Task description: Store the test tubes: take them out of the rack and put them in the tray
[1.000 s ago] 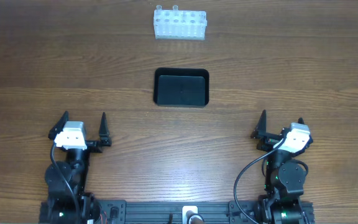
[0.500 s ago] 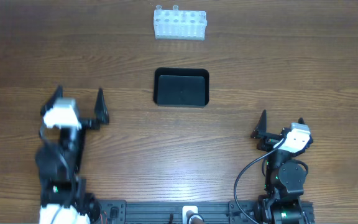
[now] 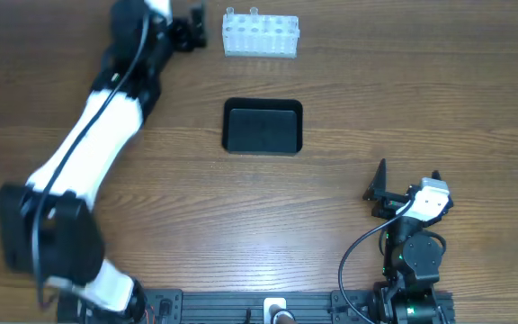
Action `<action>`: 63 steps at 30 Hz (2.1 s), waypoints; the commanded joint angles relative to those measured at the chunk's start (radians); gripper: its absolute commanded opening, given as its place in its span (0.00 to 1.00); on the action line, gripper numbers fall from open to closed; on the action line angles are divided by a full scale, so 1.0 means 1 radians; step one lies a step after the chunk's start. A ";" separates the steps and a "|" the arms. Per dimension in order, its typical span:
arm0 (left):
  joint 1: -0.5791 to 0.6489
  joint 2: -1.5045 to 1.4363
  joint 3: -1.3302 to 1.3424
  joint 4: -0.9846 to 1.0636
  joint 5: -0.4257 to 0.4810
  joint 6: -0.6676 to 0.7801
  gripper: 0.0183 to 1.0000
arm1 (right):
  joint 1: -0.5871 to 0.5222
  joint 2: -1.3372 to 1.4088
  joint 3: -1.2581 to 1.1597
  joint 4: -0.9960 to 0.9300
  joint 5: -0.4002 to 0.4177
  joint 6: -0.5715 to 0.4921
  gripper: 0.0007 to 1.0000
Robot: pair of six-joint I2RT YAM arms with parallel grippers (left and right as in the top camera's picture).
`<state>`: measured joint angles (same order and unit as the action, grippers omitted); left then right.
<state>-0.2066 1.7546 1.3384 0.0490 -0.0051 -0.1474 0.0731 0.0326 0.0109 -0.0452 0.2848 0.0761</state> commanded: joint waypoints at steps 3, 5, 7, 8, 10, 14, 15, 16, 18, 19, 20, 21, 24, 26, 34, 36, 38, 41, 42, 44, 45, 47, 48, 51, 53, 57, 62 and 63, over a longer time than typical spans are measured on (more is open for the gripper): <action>-0.058 0.318 0.389 -0.205 -0.063 -0.075 1.00 | 0.006 -0.006 -0.005 -0.001 0.012 0.005 0.99; -0.064 0.349 0.407 -0.203 -0.060 -0.078 1.00 | 0.006 -0.006 -0.005 -0.001 0.012 0.005 0.99; -0.067 0.373 0.424 -0.203 -0.059 -0.078 1.00 | 0.006 -0.006 -0.005 -0.001 0.012 0.005 0.99; -0.068 0.386 0.432 -0.203 -0.059 -0.078 1.00 | 0.006 -0.006 -0.005 -0.001 0.012 0.005 0.99; -0.071 0.405 0.447 -0.204 -0.060 -0.078 1.00 | 0.006 -0.006 -0.005 -0.001 0.012 0.005 0.99; -0.077 0.439 0.477 -0.204 -0.060 -0.077 1.00 | 0.006 -0.006 -0.005 -0.001 0.012 0.005 0.99; -0.078 0.451 0.484 -0.203 -0.060 -0.077 1.00 | 0.006 -0.006 -0.005 -0.001 0.012 0.005 0.99; -0.080 0.458 0.491 -0.204 -0.061 -0.077 1.00 | 0.006 -0.006 -0.005 -0.001 0.012 0.005 0.99; -0.084 0.479 0.506 -0.203 -0.064 -0.077 1.00 | 0.006 -0.006 -0.005 -0.001 0.012 0.005 0.99; -0.085 0.489 0.515 -0.204 -0.069 -0.077 1.00 | 0.006 -0.006 -0.005 -0.001 0.012 0.005 0.99; -0.087 0.503 0.526 -0.203 -0.073 -0.077 1.00 | 0.006 -0.006 -0.005 -0.001 0.012 0.005 0.99; -0.090 0.513 0.537 -0.203 -0.076 -0.076 1.00 | 0.006 -0.006 -0.005 -0.001 0.012 0.005 0.99; -0.099 0.546 0.566 -0.204 -0.100 -0.070 1.00 | 0.006 -0.006 -0.005 -0.001 0.012 0.005 0.99; -0.106 0.563 0.575 -0.202 -0.130 -0.070 1.00 | 0.006 -0.006 -0.005 -0.001 0.012 0.005 0.99; -0.112 0.595 0.581 -0.196 -0.173 -0.070 0.95 | 0.006 -0.006 -0.005 -0.001 0.012 0.005 0.99; -0.112 0.595 0.581 -0.196 -0.177 -0.070 0.95 | 0.006 -0.006 -0.005 -0.001 0.012 0.005 0.99; -0.112 0.597 0.581 -0.195 -0.184 -0.070 0.92 | 0.006 -0.006 -0.005 -0.001 0.012 0.005 0.99; -0.112 0.598 0.581 -0.194 -0.192 -0.069 0.86 | 0.006 -0.006 -0.005 -0.001 0.012 0.005 0.99; -0.112 0.598 0.581 -0.191 -0.191 -0.069 0.85 | 0.006 -0.006 -0.005 -0.001 0.012 0.005 0.99; -0.113 0.599 0.581 -0.185 -0.191 -0.069 0.83 | 0.006 -0.006 -0.005 -0.001 0.012 0.005 0.99; -0.116 0.599 0.581 -0.181 -0.191 -0.068 0.81 | 0.006 -0.006 -0.005 -0.001 0.012 0.005 0.99; -0.119 0.599 0.581 -0.172 -0.191 -0.058 0.75 | 0.006 -0.006 -0.005 -0.001 0.012 0.005 0.99; -0.122 0.599 0.581 -0.169 -0.191 -0.050 0.73 | 0.006 -0.006 -0.005 -0.001 0.012 0.005 0.99; -0.128 0.599 0.581 -0.165 -0.191 -0.040 0.69 | 0.006 -0.006 -0.005 -0.001 0.012 0.005 0.99; -0.129 0.599 0.581 -0.166 -0.191 -0.040 0.68 | 0.006 -0.006 -0.005 -0.001 0.012 0.005 0.99; -0.134 0.607 0.581 -0.164 -0.191 -0.040 0.64 | 0.006 -0.006 -0.005 -0.001 0.012 0.005 0.99; -0.138 0.623 0.581 -0.150 -0.191 -0.040 0.59 | 0.006 -0.006 -0.005 -0.001 0.012 0.005 0.99; -0.138 0.625 0.581 -0.149 -0.191 -0.040 0.58 | 0.006 -0.006 -0.005 -0.001 0.012 0.005 0.99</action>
<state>-0.3424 2.3508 1.8950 -0.1089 -0.1848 -0.2020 0.0731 0.0326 0.0109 -0.0448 0.2852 0.0757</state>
